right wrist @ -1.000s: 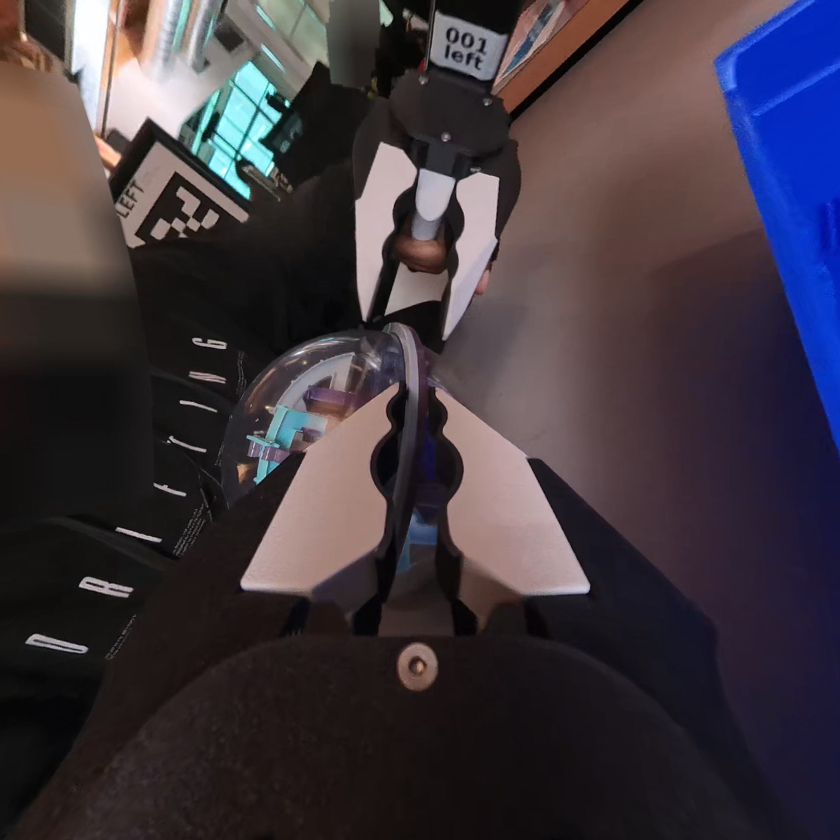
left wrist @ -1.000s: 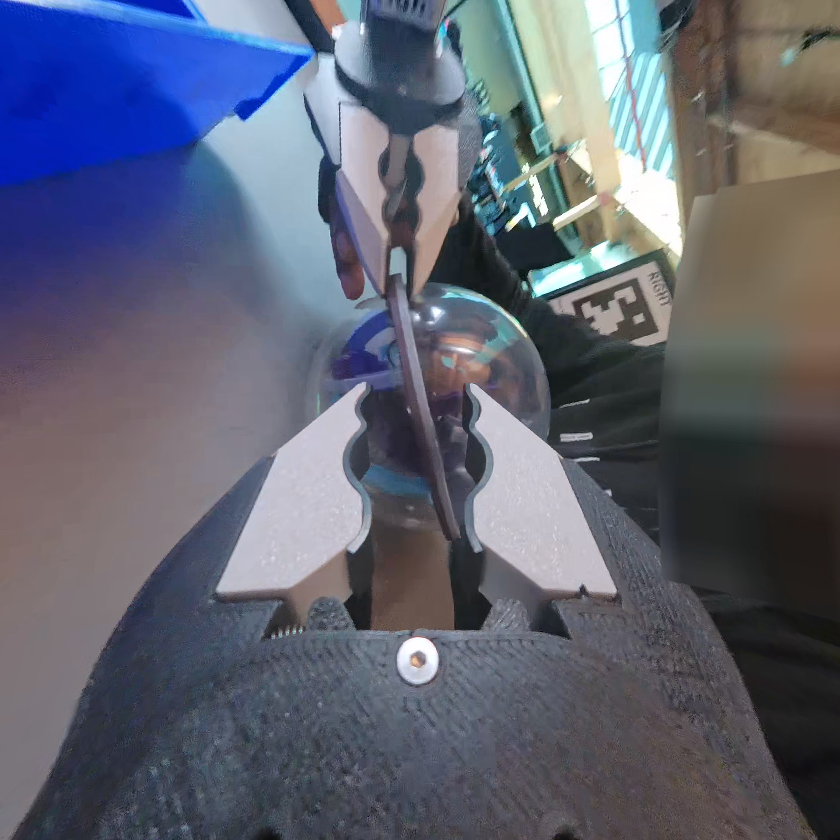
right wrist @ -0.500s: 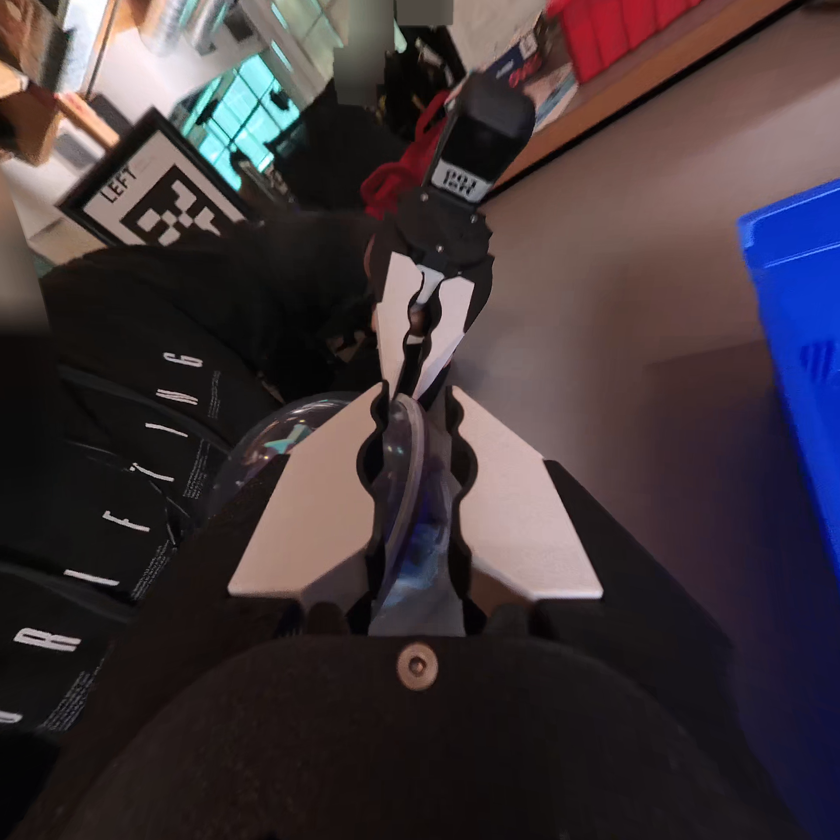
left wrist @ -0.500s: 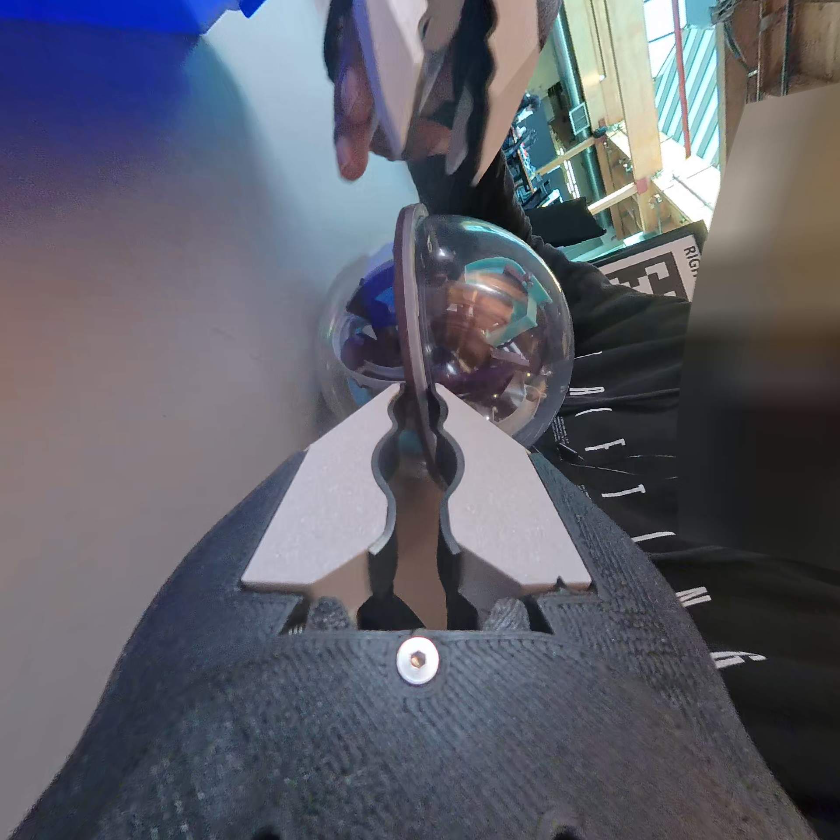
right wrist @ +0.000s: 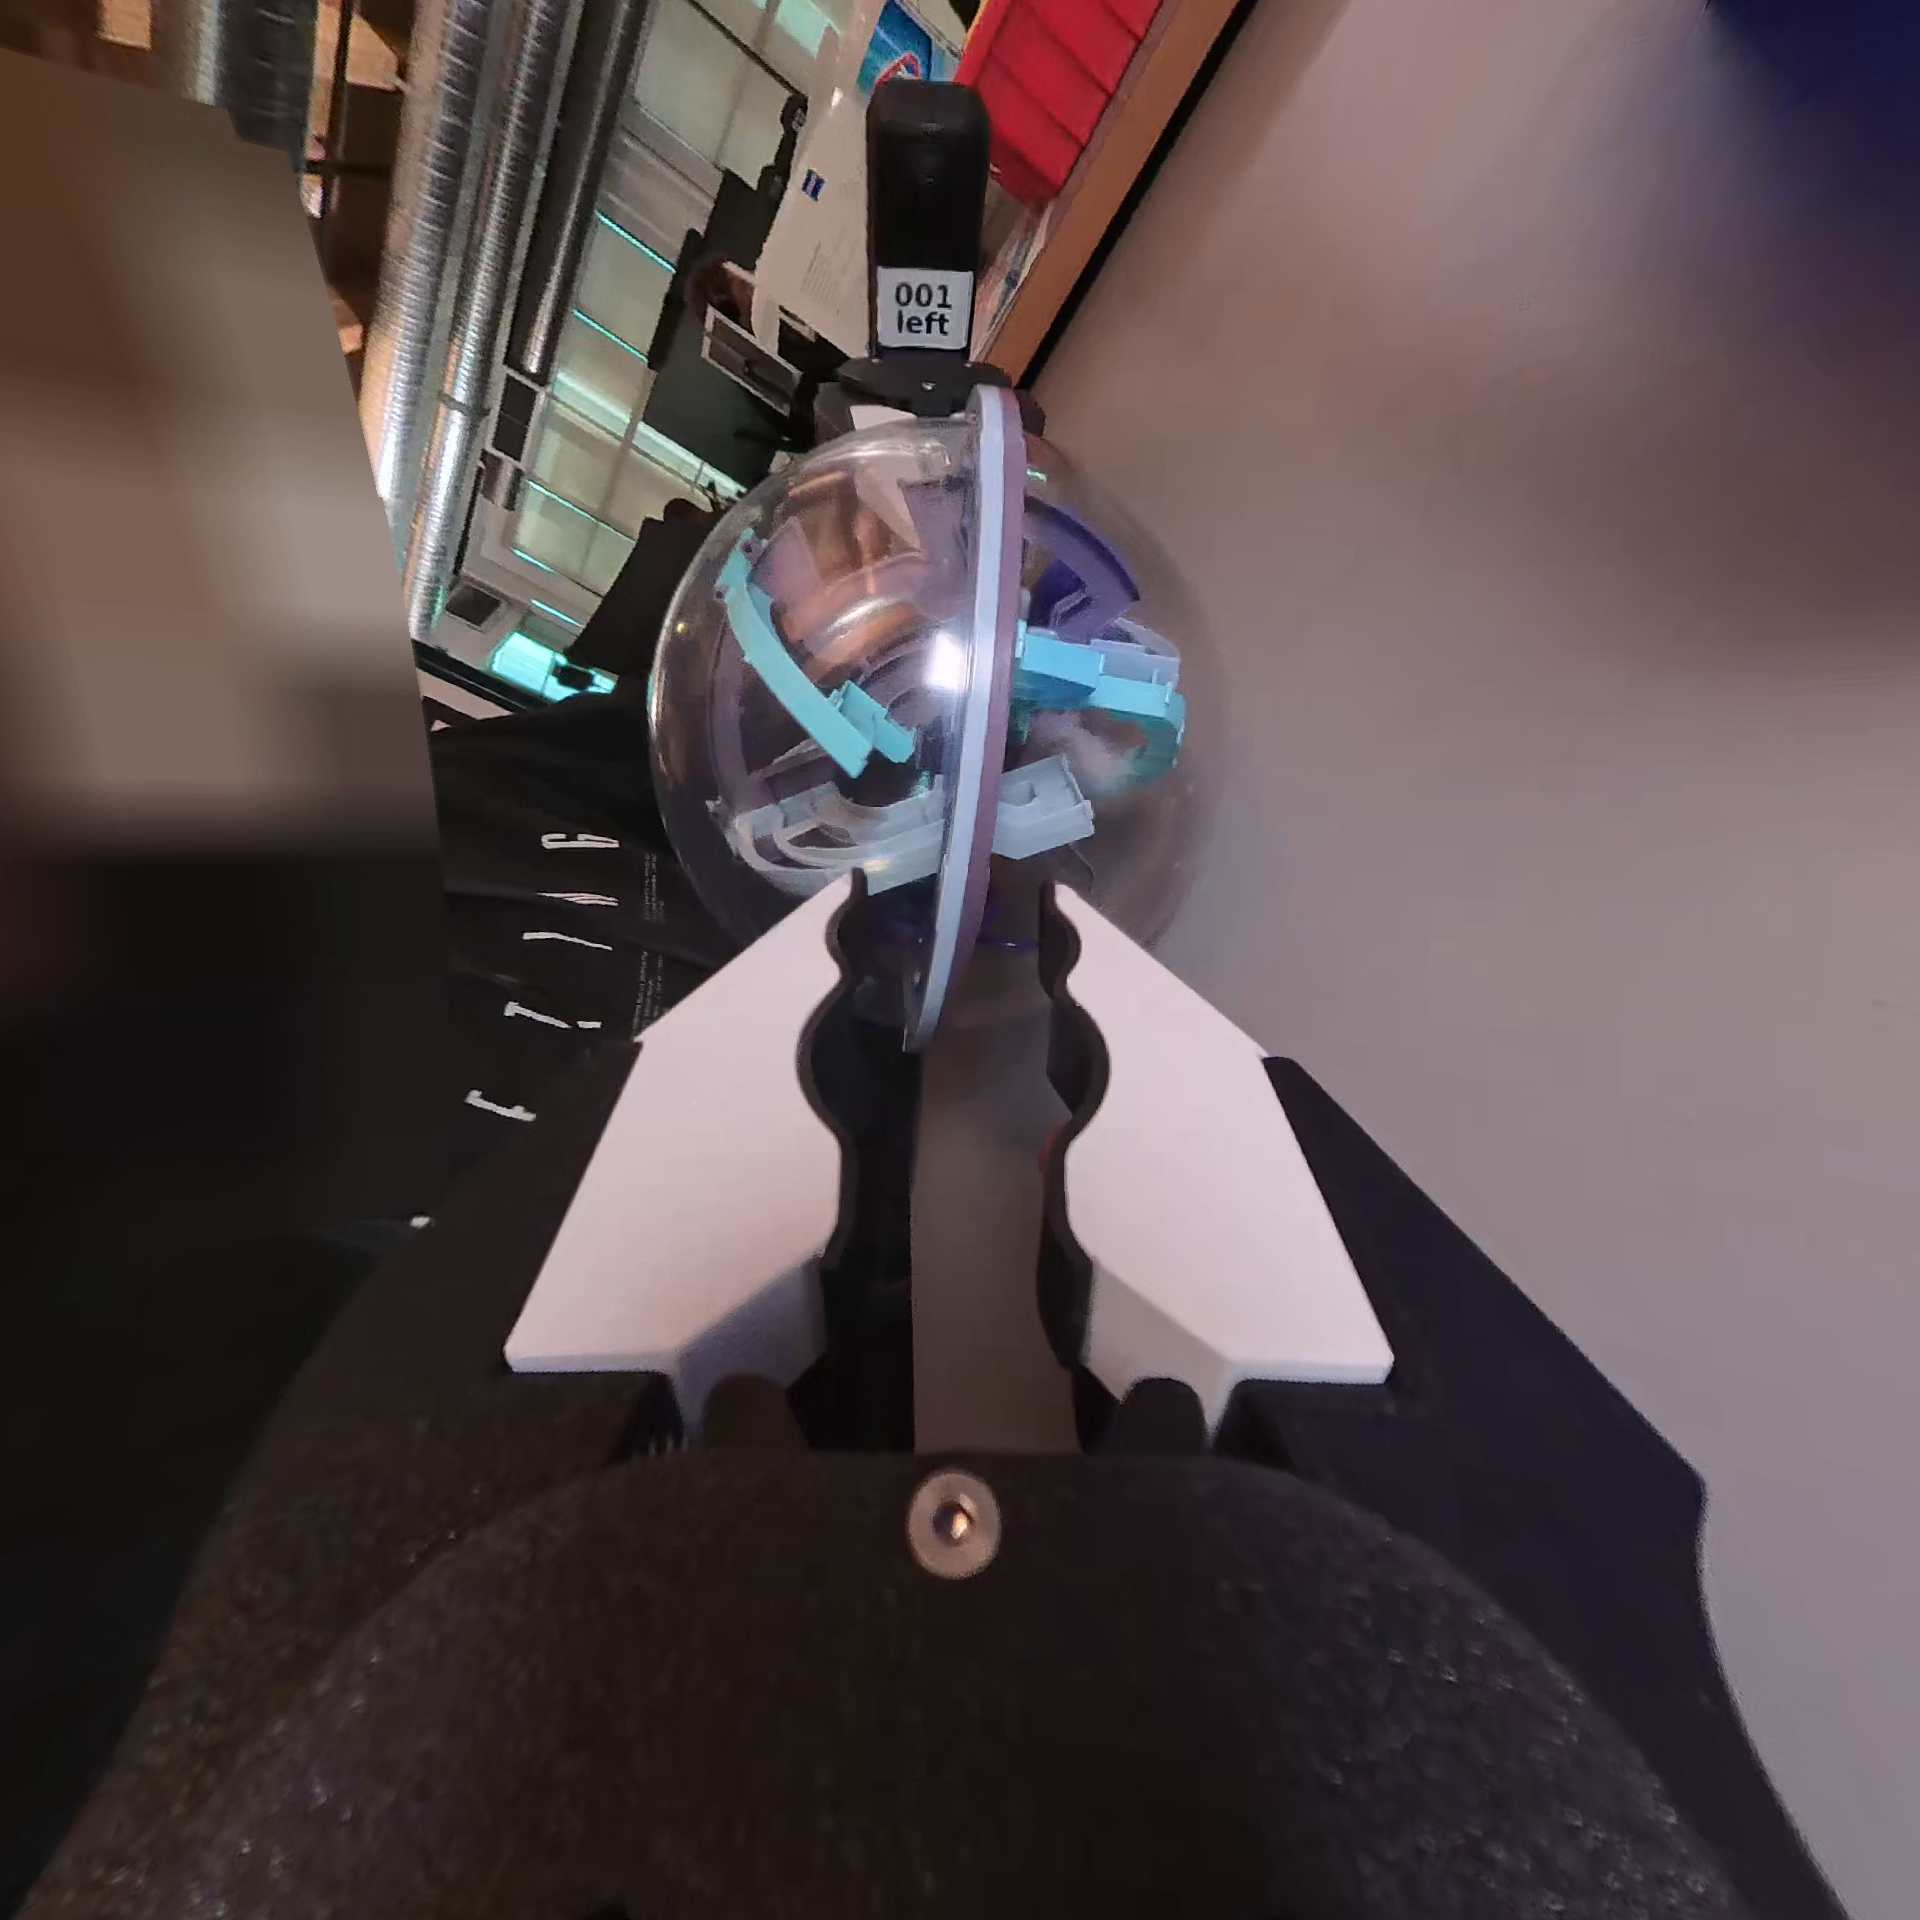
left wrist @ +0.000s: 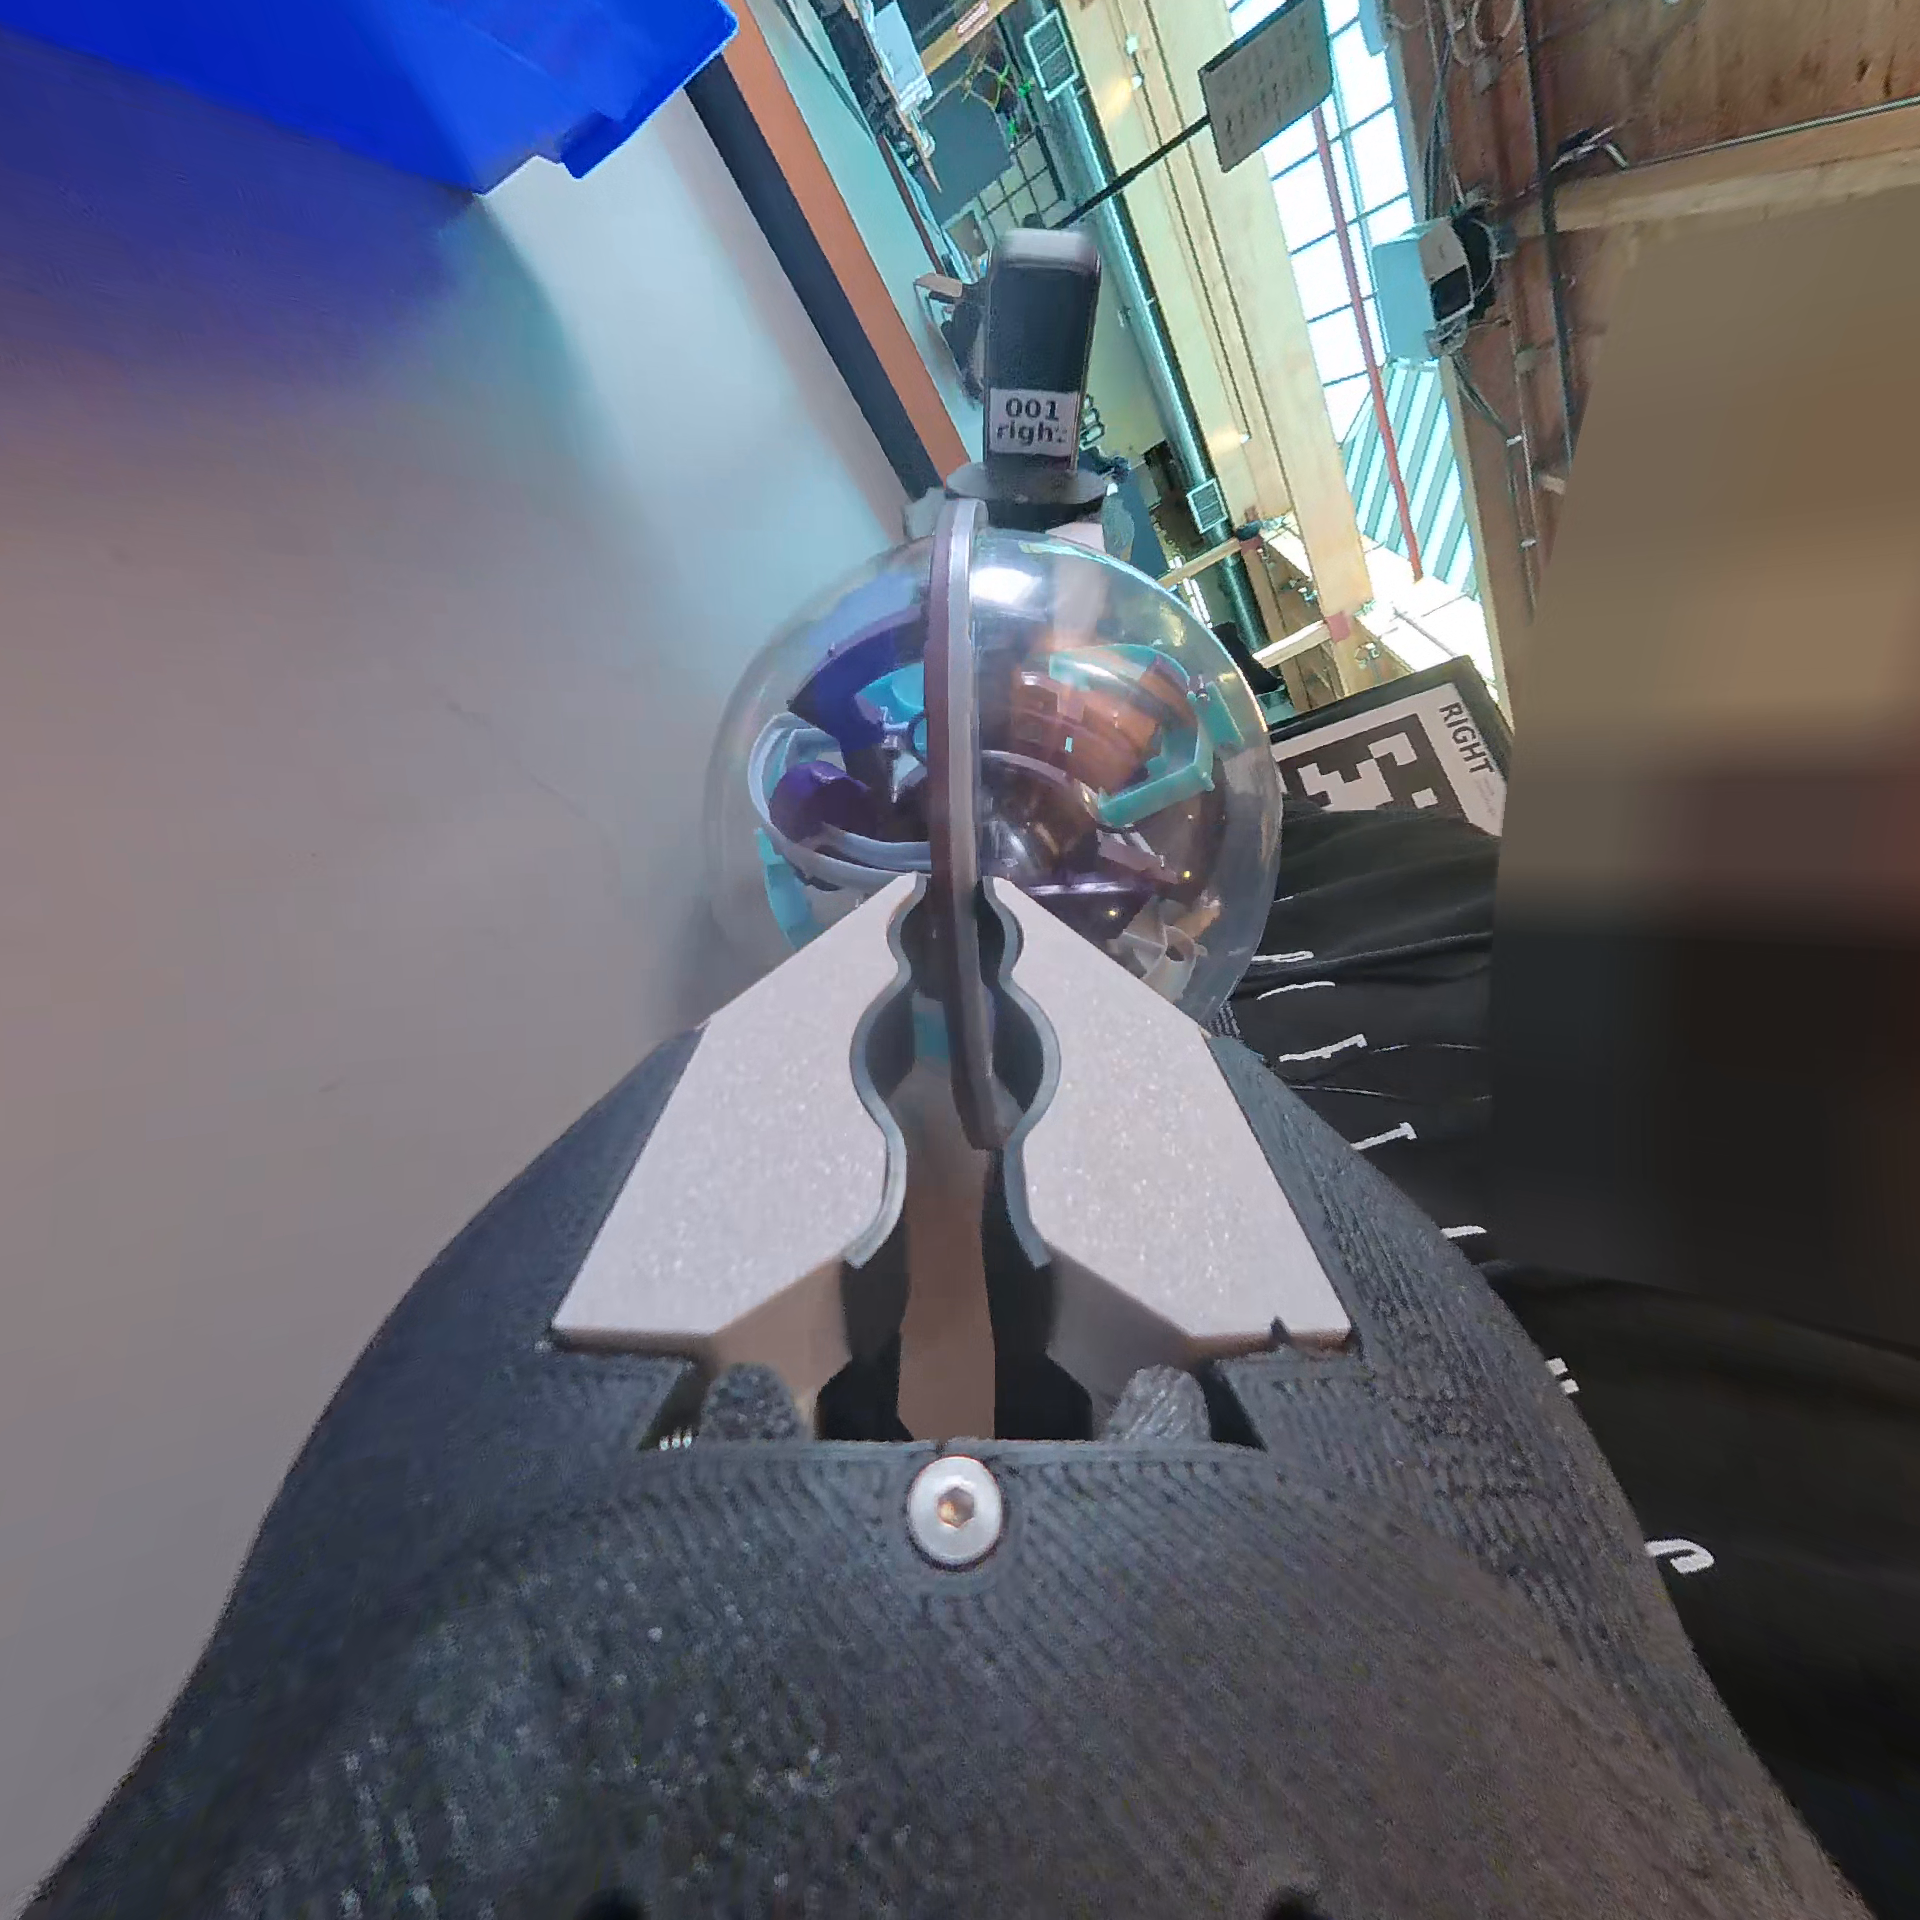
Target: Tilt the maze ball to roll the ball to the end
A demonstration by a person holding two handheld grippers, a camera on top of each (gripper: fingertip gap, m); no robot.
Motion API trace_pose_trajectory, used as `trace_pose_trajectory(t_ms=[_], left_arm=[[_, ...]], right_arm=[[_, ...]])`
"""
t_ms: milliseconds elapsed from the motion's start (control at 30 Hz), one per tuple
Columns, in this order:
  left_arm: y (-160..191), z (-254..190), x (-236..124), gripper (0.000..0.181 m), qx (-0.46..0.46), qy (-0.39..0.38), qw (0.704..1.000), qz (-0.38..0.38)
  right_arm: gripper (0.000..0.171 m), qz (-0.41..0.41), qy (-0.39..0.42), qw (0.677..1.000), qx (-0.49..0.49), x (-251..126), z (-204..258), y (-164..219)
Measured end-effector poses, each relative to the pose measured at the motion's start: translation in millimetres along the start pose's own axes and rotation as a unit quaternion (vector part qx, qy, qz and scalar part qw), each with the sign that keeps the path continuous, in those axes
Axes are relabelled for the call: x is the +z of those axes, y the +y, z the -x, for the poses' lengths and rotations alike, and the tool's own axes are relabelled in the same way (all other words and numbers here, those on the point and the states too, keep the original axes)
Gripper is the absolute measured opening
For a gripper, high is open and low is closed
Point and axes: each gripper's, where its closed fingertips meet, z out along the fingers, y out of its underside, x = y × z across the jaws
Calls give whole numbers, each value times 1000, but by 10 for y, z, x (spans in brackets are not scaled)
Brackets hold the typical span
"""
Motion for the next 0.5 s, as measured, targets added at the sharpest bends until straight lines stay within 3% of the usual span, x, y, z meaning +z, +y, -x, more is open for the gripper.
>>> trace_pose_trajectory(t_ms=[133,200,300,500], left_arm=[[4,-74,1,6,11,1,1000,-17],[4,-173,-66,22,31,11,999,-32],[162,-175,-166,36,43,-14,999,-18],[513,-127,-33,29,27,-23,999,20]], right_arm=[[19,11,-9,1000,-2,120,16,64],[8,18,-5,1000,-18,115,-25,80],[6,21,-17,999,-17,131,-23,92],[7,22,-22,999,-15,200,-80,77]])
